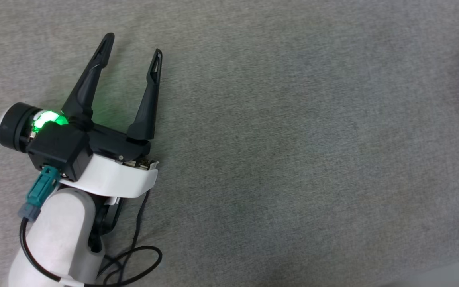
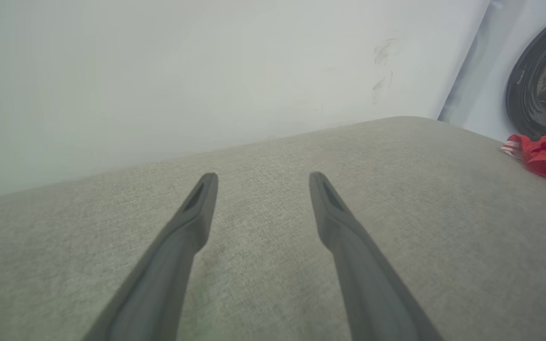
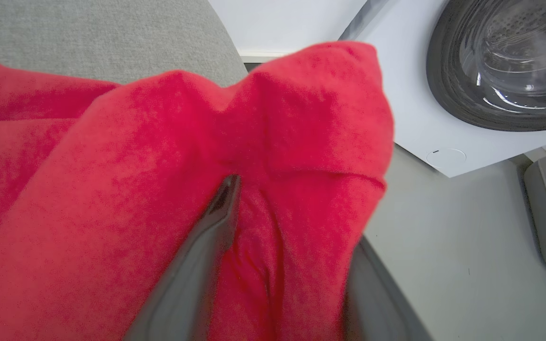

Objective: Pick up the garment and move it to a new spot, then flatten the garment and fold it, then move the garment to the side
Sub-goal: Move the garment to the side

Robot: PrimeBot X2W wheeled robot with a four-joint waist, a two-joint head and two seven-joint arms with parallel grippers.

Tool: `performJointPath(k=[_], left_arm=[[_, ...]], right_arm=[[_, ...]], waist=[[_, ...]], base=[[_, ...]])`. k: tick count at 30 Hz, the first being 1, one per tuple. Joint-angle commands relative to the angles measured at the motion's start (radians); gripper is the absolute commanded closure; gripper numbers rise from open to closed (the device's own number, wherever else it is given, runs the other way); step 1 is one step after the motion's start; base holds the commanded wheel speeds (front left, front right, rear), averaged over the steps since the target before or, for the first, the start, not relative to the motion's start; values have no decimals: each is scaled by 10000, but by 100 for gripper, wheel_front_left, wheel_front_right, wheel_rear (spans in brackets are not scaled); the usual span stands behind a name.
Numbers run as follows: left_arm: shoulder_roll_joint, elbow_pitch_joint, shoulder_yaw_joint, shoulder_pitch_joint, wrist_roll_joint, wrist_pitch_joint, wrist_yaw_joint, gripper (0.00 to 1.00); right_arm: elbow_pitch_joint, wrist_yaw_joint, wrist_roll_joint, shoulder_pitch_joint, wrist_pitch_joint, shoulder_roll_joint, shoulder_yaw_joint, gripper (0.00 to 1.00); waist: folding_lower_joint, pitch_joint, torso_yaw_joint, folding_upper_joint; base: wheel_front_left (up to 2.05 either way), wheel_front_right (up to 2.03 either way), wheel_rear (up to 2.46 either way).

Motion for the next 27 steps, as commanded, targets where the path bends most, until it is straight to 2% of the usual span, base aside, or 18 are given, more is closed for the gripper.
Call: performJointPath(k=[1, 9, 14, 18, 21, 27], left_arm=[[-71, 80, -8, -75, -17, -120, 47, 0], [-345, 686, 2, 392, -249, -513, 199, 0], [-483, 1071, 76, 1022, -406, -664, 401, 0], [-604, 1352, 195, 1700, -573, -753, 633, 0], [-701, 1482, 408, 2457, -738, -809, 916, 0], [-747, 1471, 612, 3269, -902, -849, 1204, 0]], right_arm=[[-43, -8, -295, -50, -200, 75, -223, 0], [-604, -8, -1446, 384, -1013, 555, -1132, 0], [-1247, -8, -1406, 1019, -1089, 869, -1210, 0], [-1907, -8, -848, 1916, -1017, 1231, -690, 0], [-2770, -8, -198, 3066, -860, 1578, 143, 0], [-4141, -8, 506, 4499, -600, 1983, 919, 0]], waist=[[-2, -137, 80, 0], [-2, -1295, 153, 0], [-2, -2320, 223, 0], [-2, -3222, 321, 0], [-2, -4005, 407, 0], [-2, -4723, 558, 0]], base=[[0, 0, 0], [0, 0, 0], [0, 0, 0], [0, 0, 0], [0, 0, 0], [0, 0, 0]])
